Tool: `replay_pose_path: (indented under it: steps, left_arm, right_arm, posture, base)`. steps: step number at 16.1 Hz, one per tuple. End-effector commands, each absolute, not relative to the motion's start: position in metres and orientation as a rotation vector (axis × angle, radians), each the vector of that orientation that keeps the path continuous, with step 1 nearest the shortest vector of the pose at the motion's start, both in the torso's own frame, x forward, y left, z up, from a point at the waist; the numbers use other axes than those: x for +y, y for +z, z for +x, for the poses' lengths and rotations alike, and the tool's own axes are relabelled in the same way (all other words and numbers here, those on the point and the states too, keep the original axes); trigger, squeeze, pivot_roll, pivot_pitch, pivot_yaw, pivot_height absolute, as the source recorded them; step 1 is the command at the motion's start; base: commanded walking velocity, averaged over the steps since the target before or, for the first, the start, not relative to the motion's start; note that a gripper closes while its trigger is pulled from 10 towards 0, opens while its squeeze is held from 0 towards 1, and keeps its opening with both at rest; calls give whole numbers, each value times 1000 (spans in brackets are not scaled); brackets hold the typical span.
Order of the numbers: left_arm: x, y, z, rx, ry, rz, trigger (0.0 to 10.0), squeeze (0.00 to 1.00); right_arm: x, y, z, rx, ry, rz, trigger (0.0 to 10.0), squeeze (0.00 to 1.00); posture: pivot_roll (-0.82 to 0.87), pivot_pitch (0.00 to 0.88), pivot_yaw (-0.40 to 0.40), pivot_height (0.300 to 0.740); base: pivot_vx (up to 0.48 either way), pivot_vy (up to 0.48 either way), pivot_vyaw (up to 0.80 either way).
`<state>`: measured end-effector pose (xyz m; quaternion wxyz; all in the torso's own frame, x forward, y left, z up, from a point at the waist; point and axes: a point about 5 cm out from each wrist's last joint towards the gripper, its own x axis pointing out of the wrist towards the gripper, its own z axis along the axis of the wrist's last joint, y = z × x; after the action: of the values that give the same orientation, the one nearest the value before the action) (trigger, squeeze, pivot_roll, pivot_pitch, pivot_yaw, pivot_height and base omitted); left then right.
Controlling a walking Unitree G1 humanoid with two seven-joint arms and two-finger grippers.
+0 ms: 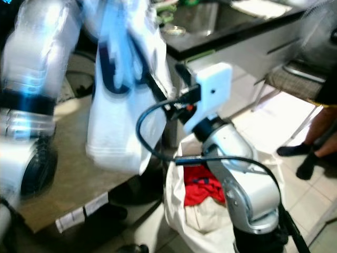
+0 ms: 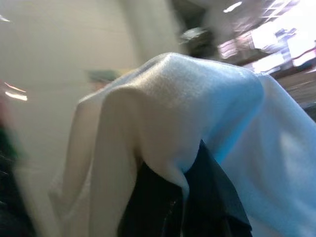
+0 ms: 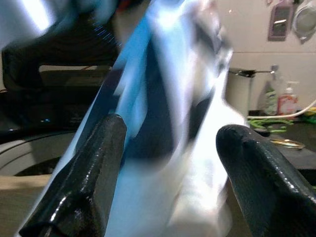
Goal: Clothes washing
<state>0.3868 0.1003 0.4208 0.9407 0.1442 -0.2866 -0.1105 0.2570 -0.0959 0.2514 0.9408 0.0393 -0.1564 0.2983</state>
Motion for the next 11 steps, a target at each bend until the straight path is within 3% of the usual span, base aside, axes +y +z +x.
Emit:
replay_pose_path:
  steps: [1,3,4,6,8,11]
  left_arm:
    - [111,421,397,-578,-97,372,10000,0]
    - [136,421,406,-533,108,456,10000,0]
    - [164,426,406,-527,286,578,10000,0]
    - [192,435,401,-543,410,610,10000,0]
    - [217,434,396,-556,556,835,10000,0]
    - [228,423,397,-521,556,1086,10000,0]
  right_arm:
    - [-99,251,259,-313,590,110,10000,0]
    - [-99,249,260,-300,581,127,10000,0]
    - [-100,249,258,-307,579,118,10000,0]
    - [-102,249,256,-308,569,118,10000,0]
    - [-103,248,257,-307,553,125,10000,0]
    - [-102,248,256,-299,570,117,10000,0]
  posture:
    - [-54,0,62,740]
    - [-63,0,76,740]
    - [-72,0,90,740]
    - [-73,0,92,740]
    - [-74,0,90,740]
    - [-76,0,92,740]
  base:
    - [0,0,0]
    - [0,0,0]
    - [0,0,0]
    - [0,0,0]
    - [0,0,0]
    - [0,0,0]
